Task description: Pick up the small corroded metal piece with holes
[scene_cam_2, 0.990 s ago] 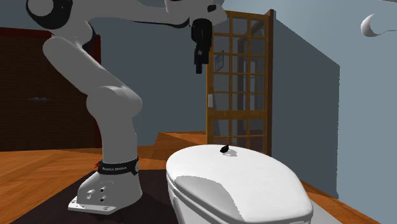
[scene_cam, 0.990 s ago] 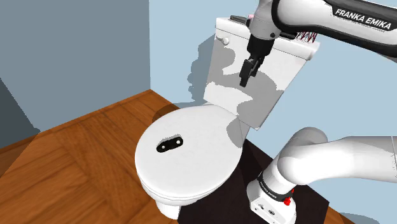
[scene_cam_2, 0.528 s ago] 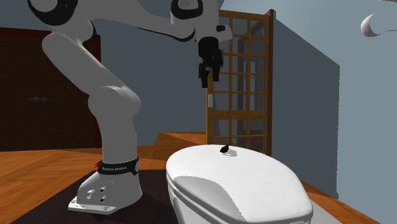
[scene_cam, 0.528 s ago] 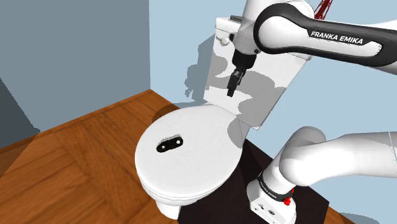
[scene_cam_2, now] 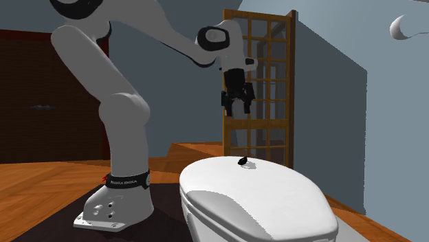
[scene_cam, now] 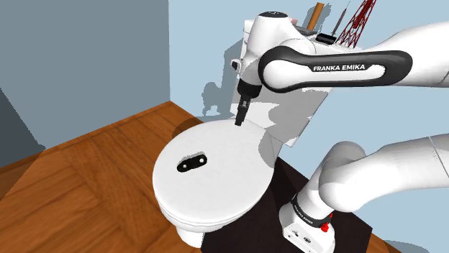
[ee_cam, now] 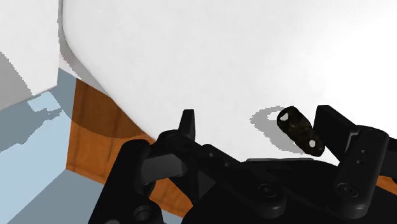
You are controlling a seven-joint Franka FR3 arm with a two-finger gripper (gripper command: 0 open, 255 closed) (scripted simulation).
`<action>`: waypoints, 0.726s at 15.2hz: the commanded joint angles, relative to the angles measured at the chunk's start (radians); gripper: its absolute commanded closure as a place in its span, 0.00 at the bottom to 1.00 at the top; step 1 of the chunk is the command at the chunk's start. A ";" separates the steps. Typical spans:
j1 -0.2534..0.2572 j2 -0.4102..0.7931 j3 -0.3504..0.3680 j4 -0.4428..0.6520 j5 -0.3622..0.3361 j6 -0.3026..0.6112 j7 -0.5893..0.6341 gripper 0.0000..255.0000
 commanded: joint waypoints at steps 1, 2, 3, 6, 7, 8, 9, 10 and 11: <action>0.028 0.050 0.008 -0.017 0.008 0.081 -0.029 0.00; 0.040 0.074 0.011 -0.026 0.011 0.119 -0.045 0.00; 0.053 0.099 0.014 -0.034 0.014 0.158 -0.062 0.00; 0.089 0.179 0.022 -0.052 0.022 0.272 -0.111 0.00; 0.102 0.207 0.026 -0.056 0.024 0.310 -0.127 0.00; 0.114 0.236 0.029 -0.059 0.026 0.347 -0.144 0.00; 0.126 0.265 0.033 -0.061 0.028 0.384 -0.160 0.00; 0.137 0.295 0.037 -0.062 0.030 0.421 -0.177 0.00; 0.148 0.326 0.041 -0.062 0.032 0.457 -0.193 0.00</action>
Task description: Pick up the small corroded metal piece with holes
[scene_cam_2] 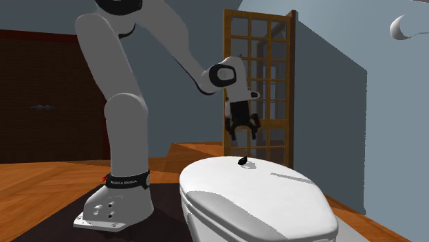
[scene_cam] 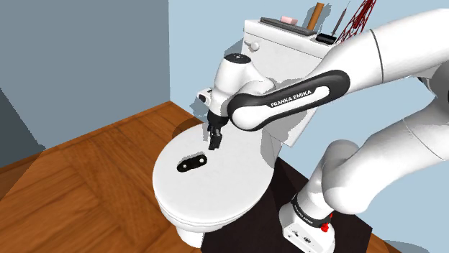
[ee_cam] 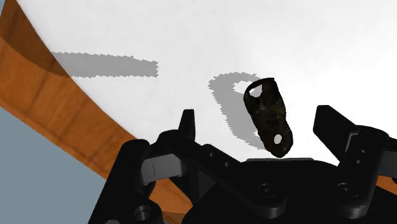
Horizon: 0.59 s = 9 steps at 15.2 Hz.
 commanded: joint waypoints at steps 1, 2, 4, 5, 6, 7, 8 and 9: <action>0.025 0.065 0.011 0.005 0.004 0.073 -0.031 0.00; 0.036 0.096 0.016 0.006 0.005 0.108 -0.048 0.00; 0.057 0.160 0.026 0.012 0.007 0.177 -0.080 0.00; 0.066 0.193 0.032 0.016 0.007 0.211 -0.096 0.00; 0.074 0.222 0.038 0.020 0.006 0.239 -0.109 0.00; 0.073 0.234 0.039 0.016 0.002 0.255 -0.106 0.00; 0.071 0.247 0.040 0.013 -0.002 0.271 -0.102 0.00; 0.070 0.260 0.040 0.010 -0.007 0.286 -0.098 0.00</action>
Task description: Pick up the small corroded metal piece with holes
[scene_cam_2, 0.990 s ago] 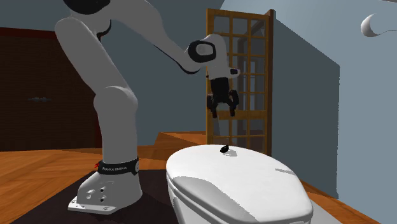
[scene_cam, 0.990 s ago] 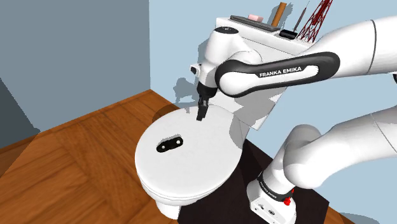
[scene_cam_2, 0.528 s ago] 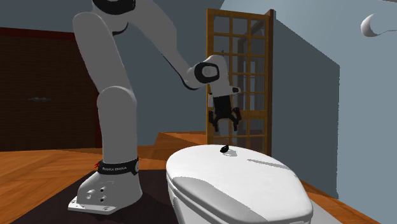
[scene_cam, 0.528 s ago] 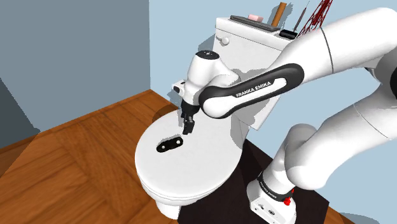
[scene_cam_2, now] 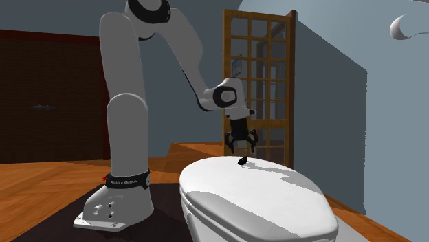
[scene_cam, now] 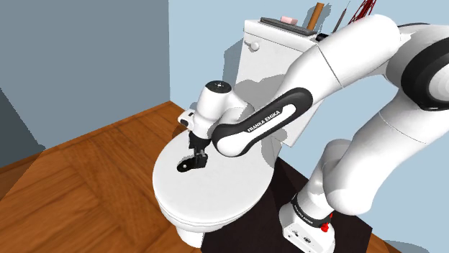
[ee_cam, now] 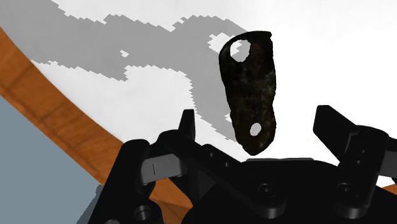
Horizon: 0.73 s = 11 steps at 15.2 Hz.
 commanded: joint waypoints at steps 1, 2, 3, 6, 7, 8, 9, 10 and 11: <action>-0.002 0.031 0.000 -0.007 -0.010 0.040 0.003 0.00; -0.004 0.045 0.001 -0.009 -0.015 0.055 0.007 0.00; -0.005 0.059 0.001 -0.012 -0.021 0.071 0.012 0.00; -0.007 0.081 0.001 -0.014 -0.032 0.096 0.021 0.00; -0.006 0.079 0.001 -0.016 -0.032 0.095 0.021 1.00; -0.007 0.079 0.001 -0.015 -0.031 0.094 0.020 1.00; -0.007 0.078 0.001 -0.015 -0.031 0.094 0.020 1.00; -0.007 0.078 0.001 -0.015 -0.031 0.094 0.020 1.00; -0.007 0.079 0.001 -0.015 -0.031 0.094 0.020 1.00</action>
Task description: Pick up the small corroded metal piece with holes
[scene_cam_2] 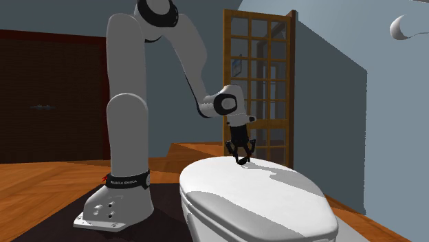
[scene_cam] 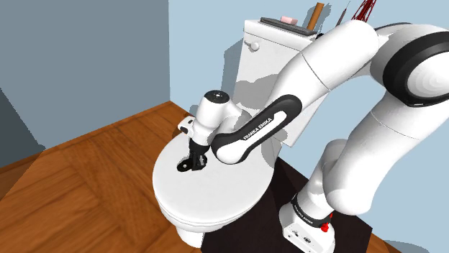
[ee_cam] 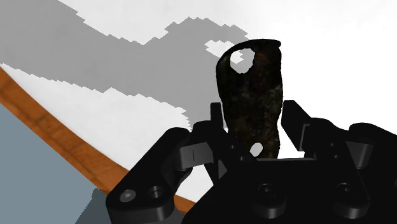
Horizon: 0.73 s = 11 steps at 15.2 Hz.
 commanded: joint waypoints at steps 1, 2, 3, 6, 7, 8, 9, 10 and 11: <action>0.000 0.000 0.000 0.000 0.000 0.000 0.000 1.00; 0.000 0.000 0.000 0.000 0.000 0.000 0.000 1.00; 0.000 0.000 0.000 0.000 0.000 0.000 0.000 1.00; 0.001 -0.012 0.000 0.002 0.006 -0.014 -0.004 1.00; 0.002 -0.026 0.000 0.004 0.012 -0.030 -0.009 1.00; 0.003 -0.039 0.000 0.007 0.018 -0.045 -0.014 1.00; 0.004 -0.053 0.000 0.009 0.024 -0.061 -0.018 1.00; 0.005 -0.066 -0.001 0.012 0.029 -0.077 -0.023 1.00; 0.007 -0.079 -0.001 0.015 0.033 -0.092 -0.026 1.00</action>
